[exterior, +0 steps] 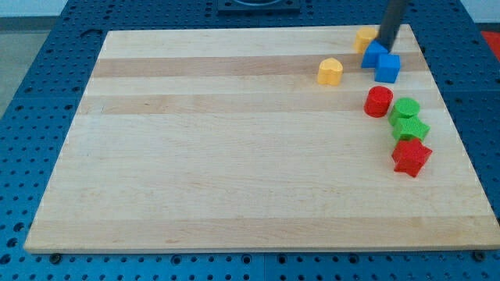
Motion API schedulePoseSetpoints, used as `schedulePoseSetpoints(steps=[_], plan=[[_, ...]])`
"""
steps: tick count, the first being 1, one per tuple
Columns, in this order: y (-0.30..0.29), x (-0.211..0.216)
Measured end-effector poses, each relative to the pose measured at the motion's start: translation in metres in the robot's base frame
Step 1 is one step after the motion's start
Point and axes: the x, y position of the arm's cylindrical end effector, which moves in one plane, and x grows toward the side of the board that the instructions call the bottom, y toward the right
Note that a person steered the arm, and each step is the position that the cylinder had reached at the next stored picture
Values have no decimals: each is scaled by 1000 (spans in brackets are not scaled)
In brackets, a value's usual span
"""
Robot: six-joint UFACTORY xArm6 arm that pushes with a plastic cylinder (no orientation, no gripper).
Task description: Nudge the blue cube left and down a bit
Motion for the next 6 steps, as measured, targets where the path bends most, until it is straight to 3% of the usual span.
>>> schedulePoseSetpoints(steps=[1, 4, 6], plan=[[-32, 6], [86, 10], [-10, 45]])
